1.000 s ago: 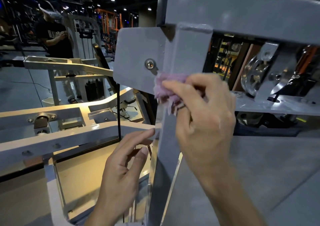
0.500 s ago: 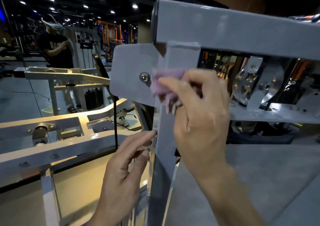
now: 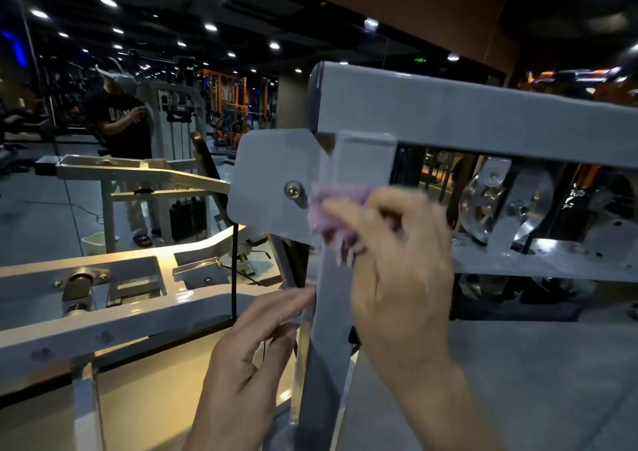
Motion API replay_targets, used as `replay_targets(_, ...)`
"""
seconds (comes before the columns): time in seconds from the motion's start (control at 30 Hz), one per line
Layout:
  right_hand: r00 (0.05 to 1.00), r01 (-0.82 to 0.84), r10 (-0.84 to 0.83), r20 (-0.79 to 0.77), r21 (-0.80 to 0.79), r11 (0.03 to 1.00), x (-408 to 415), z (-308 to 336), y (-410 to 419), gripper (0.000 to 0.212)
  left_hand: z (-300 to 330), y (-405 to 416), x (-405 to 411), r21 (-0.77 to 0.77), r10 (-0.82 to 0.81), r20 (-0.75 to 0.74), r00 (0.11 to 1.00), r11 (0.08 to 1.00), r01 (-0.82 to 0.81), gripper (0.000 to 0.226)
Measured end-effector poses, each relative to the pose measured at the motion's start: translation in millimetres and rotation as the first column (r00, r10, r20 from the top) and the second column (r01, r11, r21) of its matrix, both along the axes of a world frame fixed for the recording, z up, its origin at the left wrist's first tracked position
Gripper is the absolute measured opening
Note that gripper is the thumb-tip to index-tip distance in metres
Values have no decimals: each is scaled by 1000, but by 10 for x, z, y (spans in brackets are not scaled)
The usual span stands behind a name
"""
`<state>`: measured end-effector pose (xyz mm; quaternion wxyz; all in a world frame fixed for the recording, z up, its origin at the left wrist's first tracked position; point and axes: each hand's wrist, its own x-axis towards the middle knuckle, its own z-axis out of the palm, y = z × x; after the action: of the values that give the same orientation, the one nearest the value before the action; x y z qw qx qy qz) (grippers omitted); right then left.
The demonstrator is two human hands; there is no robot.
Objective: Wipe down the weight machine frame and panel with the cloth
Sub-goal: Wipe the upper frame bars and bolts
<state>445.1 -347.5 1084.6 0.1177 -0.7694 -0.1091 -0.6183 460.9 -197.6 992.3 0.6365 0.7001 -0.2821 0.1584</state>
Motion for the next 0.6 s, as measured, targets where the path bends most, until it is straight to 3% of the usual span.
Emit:
replay_targets(0.1, 999, 8, -9, -47, -23, 1000, -59, -234, -7, 42, 3, 9, 8, -2, -7, 22, 1000, 1000, 7, 68)
replay_targets(0.2, 1000, 18, -17, 16, -56, 998, -24, 212, -23, 29, 14, 9, 9, -26, -32, 5, 999, 999, 32, 68)
replay_targets(0.3, 996, 43, -39, 83, -45, 998, 40, 604, -25, 31, 19, 6, 1, -26, -53, 3, 999, 998, 53, 66)
replay_targets(0.43, 1000, 21, -21, -13, -33, 999, -25, 77, 51, 32, 27, 24, -1, 26, -46, 39, 998, 999, 45, 58)
replay_targets(0.5, 995, 30, -37, -90, -75, 997, -84, -270, 72, 43, 15, 25, 9, 28, -31, 47, 998, 999, 30, 51)
replay_targets(0.6, 997, 21, -30, -73, -118, 993, -83, -122, 33, 40, 3, 24, 7, 5, -28, 28, 999, 1000, 28, 56)
